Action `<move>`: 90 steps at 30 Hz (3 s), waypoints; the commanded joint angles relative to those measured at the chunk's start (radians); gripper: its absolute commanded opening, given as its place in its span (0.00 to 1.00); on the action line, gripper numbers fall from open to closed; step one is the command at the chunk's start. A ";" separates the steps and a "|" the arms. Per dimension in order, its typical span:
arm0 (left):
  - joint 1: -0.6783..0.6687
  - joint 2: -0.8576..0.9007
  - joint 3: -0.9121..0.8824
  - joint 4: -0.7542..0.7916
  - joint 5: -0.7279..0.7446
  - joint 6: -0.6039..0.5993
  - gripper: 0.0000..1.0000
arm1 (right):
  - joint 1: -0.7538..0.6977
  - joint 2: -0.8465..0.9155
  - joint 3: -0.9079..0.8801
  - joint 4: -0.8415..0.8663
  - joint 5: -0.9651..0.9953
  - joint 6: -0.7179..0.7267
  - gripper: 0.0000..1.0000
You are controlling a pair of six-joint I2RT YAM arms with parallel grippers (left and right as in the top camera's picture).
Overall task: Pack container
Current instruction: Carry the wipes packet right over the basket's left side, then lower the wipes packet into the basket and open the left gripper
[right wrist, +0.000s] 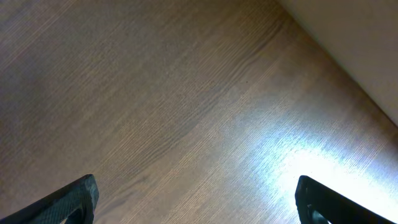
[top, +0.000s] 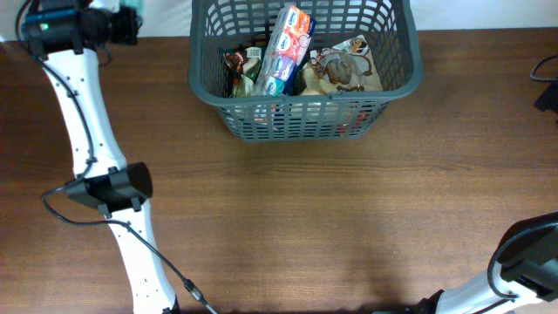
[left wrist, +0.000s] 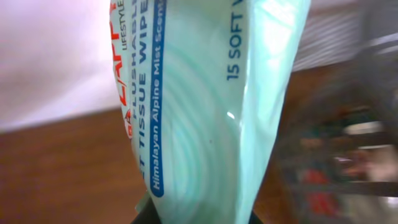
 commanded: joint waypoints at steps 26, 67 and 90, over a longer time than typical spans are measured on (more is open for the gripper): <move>-0.526 -0.126 -0.122 0.016 -0.137 -0.013 0.02 | 0.001 -0.012 -0.002 0.002 -0.002 0.007 0.99; -0.526 -0.109 -0.470 0.208 -0.137 -0.013 0.58 | 0.001 -0.012 -0.002 0.002 -0.002 0.007 0.99; -0.457 -0.135 0.023 0.079 -0.354 -0.036 0.87 | 0.001 -0.012 -0.002 0.002 -0.002 0.007 0.99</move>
